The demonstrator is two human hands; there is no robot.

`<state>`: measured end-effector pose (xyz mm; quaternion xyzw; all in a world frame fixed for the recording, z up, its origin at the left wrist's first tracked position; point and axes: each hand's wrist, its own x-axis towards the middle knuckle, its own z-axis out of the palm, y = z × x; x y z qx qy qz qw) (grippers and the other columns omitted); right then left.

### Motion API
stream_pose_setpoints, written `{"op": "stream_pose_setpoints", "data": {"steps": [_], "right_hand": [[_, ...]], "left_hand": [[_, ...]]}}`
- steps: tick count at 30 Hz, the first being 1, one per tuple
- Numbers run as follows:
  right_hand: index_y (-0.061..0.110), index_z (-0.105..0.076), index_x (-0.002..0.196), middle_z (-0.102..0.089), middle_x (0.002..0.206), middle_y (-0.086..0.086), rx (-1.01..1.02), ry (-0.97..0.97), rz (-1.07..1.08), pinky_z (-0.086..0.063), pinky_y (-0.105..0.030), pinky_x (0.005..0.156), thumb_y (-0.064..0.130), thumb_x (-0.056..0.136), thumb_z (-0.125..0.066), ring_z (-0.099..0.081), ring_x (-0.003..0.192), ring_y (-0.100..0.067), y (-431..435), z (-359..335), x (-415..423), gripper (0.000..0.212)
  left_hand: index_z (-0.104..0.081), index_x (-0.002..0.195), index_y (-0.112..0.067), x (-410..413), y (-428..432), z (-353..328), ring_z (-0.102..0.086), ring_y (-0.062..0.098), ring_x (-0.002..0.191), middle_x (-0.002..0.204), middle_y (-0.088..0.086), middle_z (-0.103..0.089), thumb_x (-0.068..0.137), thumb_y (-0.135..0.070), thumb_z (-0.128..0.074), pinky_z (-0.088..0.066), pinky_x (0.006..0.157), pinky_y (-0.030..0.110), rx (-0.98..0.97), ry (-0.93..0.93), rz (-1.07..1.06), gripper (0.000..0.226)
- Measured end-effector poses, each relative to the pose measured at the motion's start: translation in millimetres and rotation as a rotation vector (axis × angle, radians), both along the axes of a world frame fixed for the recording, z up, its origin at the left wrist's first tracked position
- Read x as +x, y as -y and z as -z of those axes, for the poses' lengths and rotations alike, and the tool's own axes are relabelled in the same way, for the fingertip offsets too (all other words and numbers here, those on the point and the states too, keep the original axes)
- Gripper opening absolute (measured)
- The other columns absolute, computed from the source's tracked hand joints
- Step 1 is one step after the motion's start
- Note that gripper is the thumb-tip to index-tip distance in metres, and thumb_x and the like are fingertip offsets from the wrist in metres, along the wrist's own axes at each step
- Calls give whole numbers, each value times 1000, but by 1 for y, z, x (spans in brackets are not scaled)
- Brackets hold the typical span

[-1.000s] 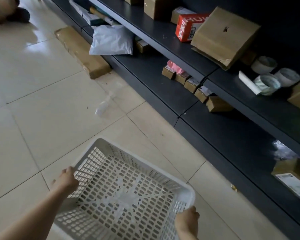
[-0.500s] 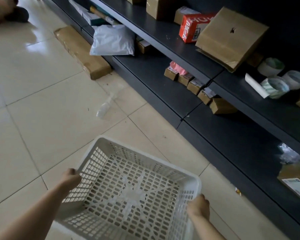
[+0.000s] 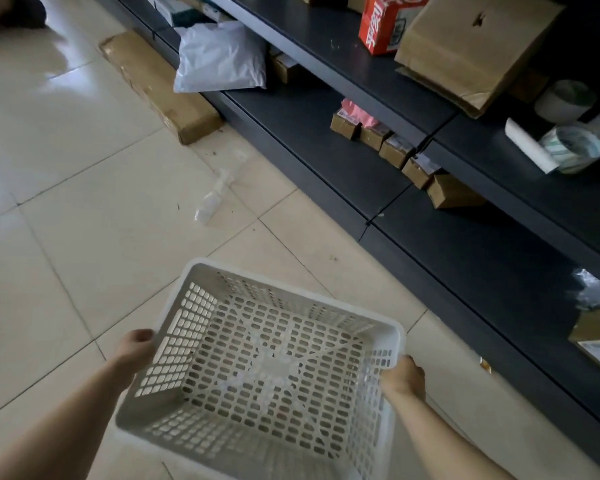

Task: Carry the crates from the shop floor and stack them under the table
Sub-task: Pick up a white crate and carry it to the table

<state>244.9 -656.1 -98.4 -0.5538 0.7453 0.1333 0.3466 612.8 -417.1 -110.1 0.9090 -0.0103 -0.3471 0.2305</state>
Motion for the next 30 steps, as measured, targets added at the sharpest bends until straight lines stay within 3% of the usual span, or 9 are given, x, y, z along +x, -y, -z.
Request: {"op": "stream_pose_setpoints", "data": {"steps": [4,10,15,17,20,23,25,27,30], "right_hand": [[0,-55,122,-55,121,-23,-52,-8,-14,-55,-40,79,2,88,-53,-63,95,-39,8,-24,-20,34],[0,-56,119,-55,123,-21,-137,23,-62,-48,-31,69,-1,89,-48,-63,95,-36,35,-122,-33,31],[8,-65,99,-67,102,-14,-224,142,-106,-53,-32,65,8,84,-55,-66,87,-32,58,-262,-32,18],[10,-64,82,-69,83,-9,-245,236,-113,-57,-37,58,7,80,-54,-68,70,-26,64,-331,-35,11],[8,-61,81,-66,82,-9,-286,289,-195,-50,-31,56,5,81,-50,-63,72,-26,77,-433,-44,11],[13,-61,84,-62,82,-5,-308,334,-279,-42,-27,56,11,87,-49,-58,72,-22,84,-523,-47,12],[15,-52,67,-54,66,-2,-342,386,-309,-33,-24,48,10,87,-49,-50,59,-18,79,-585,-54,20],[15,-38,58,-41,57,-1,-434,408,-295,-23,-26,48,9,85,-49,-39,52,-19,69,-644,-68,29],[13,-44,56,-42,55,-4,-582,458,-189,-28,-27,51,11,84,-52,-42,52,-20,50,-717,-105,29]], "left_hand": [[-58,120,7,-23,-15,-12,-51,26,69,88,16,-58,94,-1,-52,-37,57,21,-47,14,-104,28],[-64,107,4,-40,-13,-96,-54,25,71,85,14,-61,93,-18,-60,-40,61,30,-84,68,-123,26],[-66,94,1,-35,4,-247,-59,33,74,79,17,-62,91,-42,-60,-44,66,34,-137,111,-133,44],[-68,97,4,-32,6,-320,-52,27,61,73,20,-62,91,-41,-60,-38,57,30,-174,121,-136,46],[-66,105,2,-29,13,-426,-43,23,55,78,33,-61,91,-41,-60,-33,51,26,-263,89,-131,46],[-66,99,-1,-28,14,-517,-40,25,46,52,10,-45,92,-38,-59,-32,49,20,-289,133,-106,38],[-66,99,0,-30,13,-575,-43,24,39,44,7,-46,92,-35,-59,-34,43,18,-296,159,-101,36],[-66,104,3,-28,10,-626,-54,27,45,53,12,-58,91,-35,-60,-45,46,26,-327,138,-70,40],[-68,107,-1,-24,13,-690,-68,35,72,85,20,-71,87,-38,-62,-57,69,41,-370,90,31,43]]}}
